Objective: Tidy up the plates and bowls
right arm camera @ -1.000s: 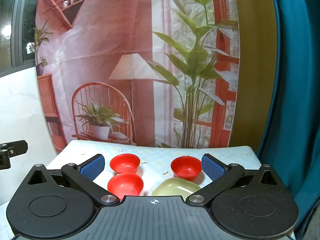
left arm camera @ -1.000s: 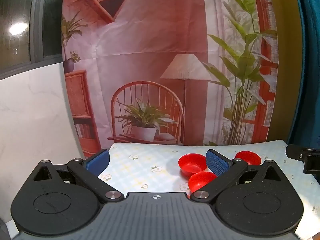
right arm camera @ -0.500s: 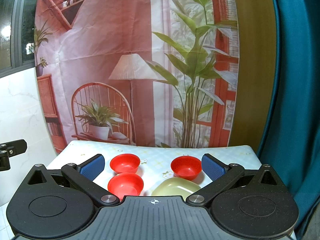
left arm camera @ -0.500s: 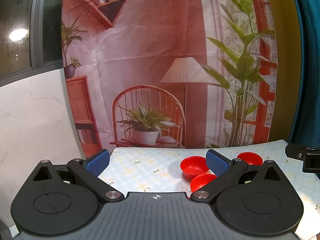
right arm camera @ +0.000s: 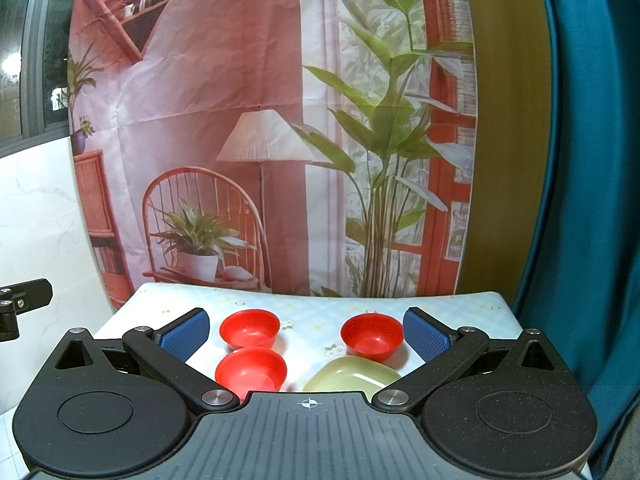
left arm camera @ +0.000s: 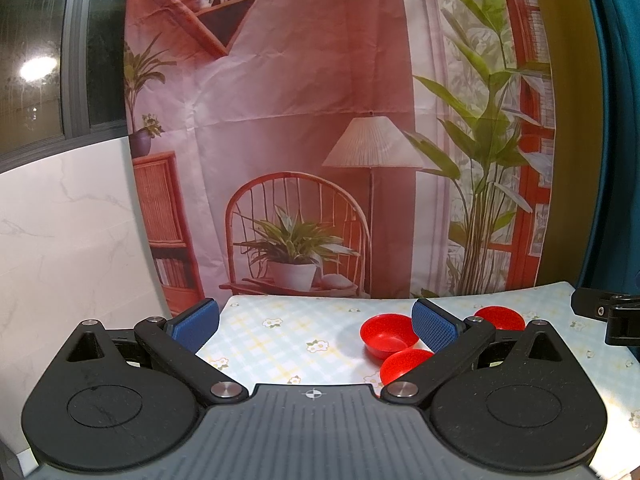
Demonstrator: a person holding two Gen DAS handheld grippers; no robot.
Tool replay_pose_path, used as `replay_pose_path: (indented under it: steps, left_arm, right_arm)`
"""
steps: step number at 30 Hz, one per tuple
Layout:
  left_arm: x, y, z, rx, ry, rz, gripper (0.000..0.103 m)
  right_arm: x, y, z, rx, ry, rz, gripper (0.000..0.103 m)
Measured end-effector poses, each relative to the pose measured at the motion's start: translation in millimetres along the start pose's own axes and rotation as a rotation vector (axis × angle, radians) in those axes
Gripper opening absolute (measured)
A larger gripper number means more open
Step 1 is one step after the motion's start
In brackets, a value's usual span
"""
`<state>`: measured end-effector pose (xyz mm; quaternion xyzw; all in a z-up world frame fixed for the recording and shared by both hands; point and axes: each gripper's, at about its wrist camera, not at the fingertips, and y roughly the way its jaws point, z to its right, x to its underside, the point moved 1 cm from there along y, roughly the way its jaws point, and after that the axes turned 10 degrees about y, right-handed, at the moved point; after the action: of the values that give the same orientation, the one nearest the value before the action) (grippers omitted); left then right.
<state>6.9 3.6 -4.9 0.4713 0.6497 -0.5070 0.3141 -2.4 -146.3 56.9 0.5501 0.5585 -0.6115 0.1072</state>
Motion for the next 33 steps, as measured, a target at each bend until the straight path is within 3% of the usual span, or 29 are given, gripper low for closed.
replay_pose_path:
  steps: [33]
  left_arm:
    - [1.0, -0.9, -1.2, 0.003, -0.007, -0.001, 0.103]
  right_arm:
    - [0.7, 0.2, 1.7, -0.003, -0.005, 0.0, 0.103]
